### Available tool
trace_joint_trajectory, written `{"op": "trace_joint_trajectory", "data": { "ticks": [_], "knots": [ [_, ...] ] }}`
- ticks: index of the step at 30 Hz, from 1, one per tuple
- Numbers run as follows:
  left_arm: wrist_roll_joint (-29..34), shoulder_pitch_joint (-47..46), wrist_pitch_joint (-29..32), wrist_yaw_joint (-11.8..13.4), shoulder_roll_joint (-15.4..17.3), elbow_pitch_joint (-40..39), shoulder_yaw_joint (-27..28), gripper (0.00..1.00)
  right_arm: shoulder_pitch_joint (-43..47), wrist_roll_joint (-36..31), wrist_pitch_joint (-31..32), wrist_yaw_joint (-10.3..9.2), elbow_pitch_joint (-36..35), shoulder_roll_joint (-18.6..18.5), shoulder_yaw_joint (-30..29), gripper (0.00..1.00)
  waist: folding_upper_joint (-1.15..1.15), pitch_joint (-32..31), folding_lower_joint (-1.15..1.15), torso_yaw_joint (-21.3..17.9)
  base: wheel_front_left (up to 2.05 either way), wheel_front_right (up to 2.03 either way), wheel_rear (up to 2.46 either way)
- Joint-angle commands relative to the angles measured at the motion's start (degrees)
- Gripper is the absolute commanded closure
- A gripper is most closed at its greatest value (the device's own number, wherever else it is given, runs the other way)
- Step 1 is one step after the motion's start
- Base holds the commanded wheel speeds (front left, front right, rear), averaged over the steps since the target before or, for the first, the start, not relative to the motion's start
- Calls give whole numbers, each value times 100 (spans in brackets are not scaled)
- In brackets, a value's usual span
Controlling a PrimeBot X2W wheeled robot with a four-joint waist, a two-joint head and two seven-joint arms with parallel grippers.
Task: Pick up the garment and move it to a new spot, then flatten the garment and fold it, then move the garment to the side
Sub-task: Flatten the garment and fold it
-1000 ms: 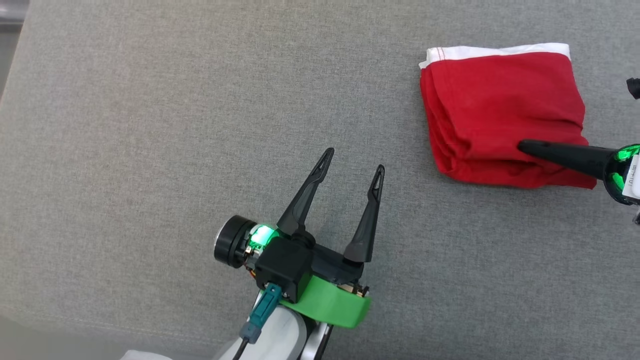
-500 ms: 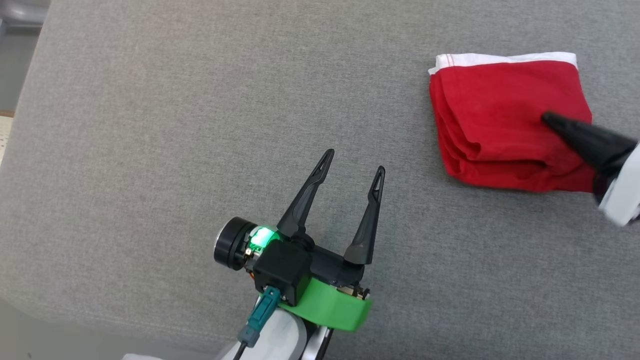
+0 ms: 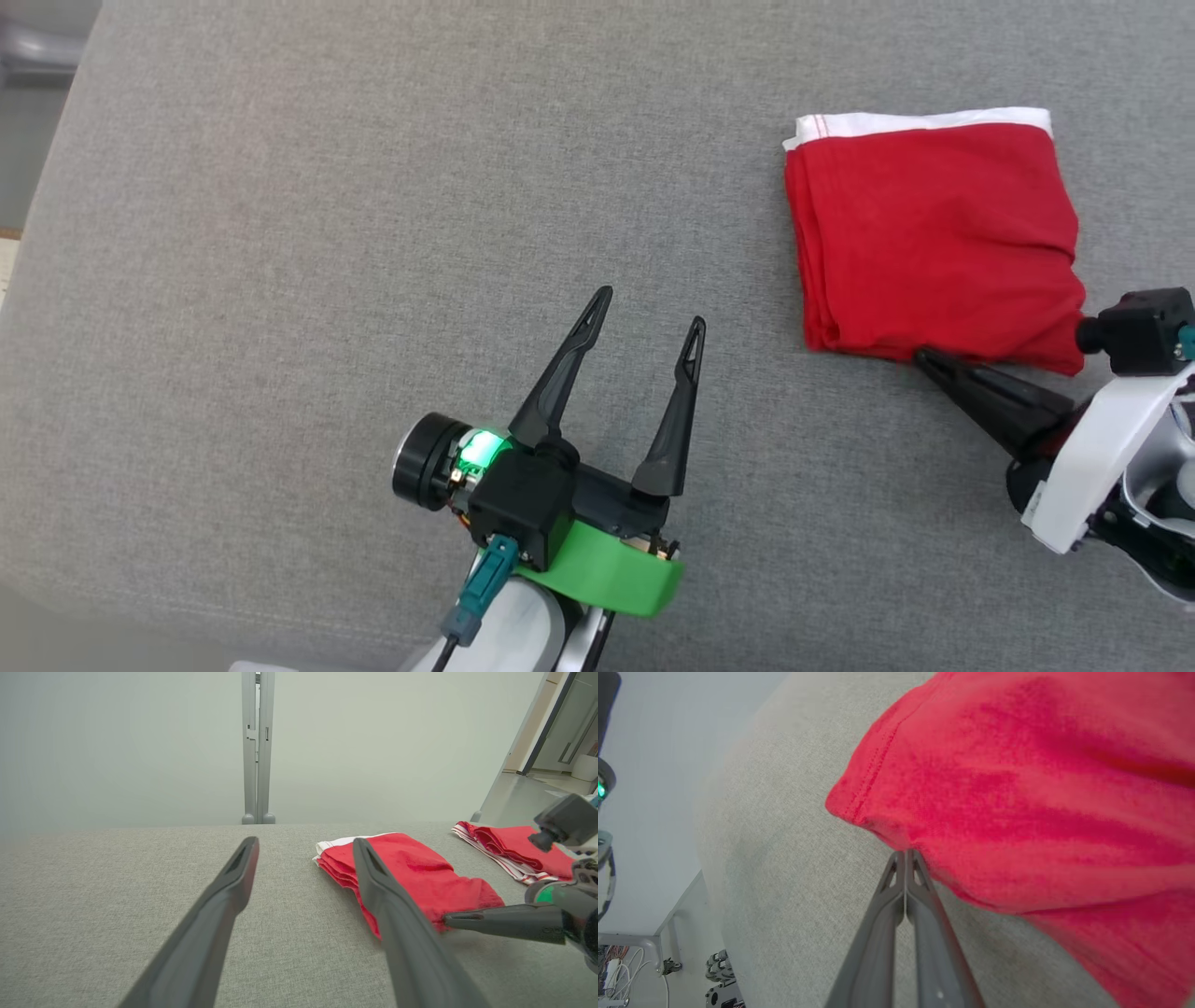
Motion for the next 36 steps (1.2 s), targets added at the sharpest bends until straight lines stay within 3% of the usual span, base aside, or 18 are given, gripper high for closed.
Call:
{"op": "trace_joint_trajectory", "data": {
  "ticks": [1,9,15,19,22,25,26,27,32,36],
  "knots": [
    [96,72,-14,-31,9,24,37,0,-195,-89,-230,-1,-58,34,19,100,0,-106,0,-95,0,0,0],
    [125,160,-14,-100,9,45,112,0,-743,-1023,-809,-1,435,450,676,100,0,-249,0,-160,0,0,0],
    [163,228,-14,-141,10,78,173,0,-924,-1228,-1011,0,1322,1345,1346,100,0,-346,0,-181,0,0,0],
    [201,307,-14,-141,9,106,257,0,-973,-1185,-1115,-1,1487,1863,1696,100,0,-459,0,-285,0,0,0],
    [236,387,-14,-156,9,98,370,0,-955,-1363,-1152,-2,1440,2068,1682,100,0,-559,0,-417,0,0,0],
    [299,553,-14,-135,11,6,641,0,-621,-1949,-1144,-1,1330,2323,977,100,0,-676,0,-658,0,0,0],
    [314,610,-14,-130,11,-29,730,0,-489,-2131,-1144,-1,1298,2401,723,84,0,-702,0,-735,0,0,0],
    [314,691,-14,-127,10,-62,853,0,-366,-2393,-1143,-1,1234,2501,394,3,0,-721,0,-825,0,0,0],
    [462,1025,-14,-236,10,-166,1391,0,388,-3420,-1144,-1,1009,2985,-1063,0,0,-838,0,-1152,0,0,0],
    [493,1341,-14,-290,10,-285,1756,0,877,-4021,-1145,-1,918,3278,-1822,0,0,-1017,0,-1347,0,0,0]
  ]
}}
